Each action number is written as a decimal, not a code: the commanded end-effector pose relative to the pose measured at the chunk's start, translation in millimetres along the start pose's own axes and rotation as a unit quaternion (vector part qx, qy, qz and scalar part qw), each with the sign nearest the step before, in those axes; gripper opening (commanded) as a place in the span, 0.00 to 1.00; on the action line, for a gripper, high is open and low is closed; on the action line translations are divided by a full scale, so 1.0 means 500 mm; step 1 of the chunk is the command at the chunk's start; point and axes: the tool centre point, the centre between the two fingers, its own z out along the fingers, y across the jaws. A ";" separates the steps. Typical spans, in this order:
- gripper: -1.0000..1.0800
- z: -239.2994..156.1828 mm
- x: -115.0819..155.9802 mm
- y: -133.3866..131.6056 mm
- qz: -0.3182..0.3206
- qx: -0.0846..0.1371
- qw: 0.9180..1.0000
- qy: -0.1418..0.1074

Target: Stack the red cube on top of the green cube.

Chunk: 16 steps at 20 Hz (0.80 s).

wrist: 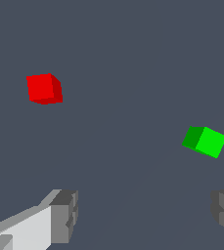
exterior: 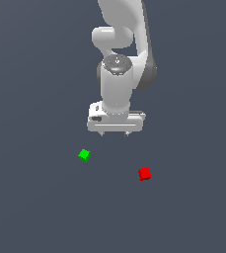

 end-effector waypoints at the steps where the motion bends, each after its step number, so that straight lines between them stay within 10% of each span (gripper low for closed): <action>1: 0.96 0.000 0.000 0.000 0.000 0.000 1.000 0.000; 16: 0.96 0.065 0.065 -0.077 -0.019 0.002 1.000 -0.001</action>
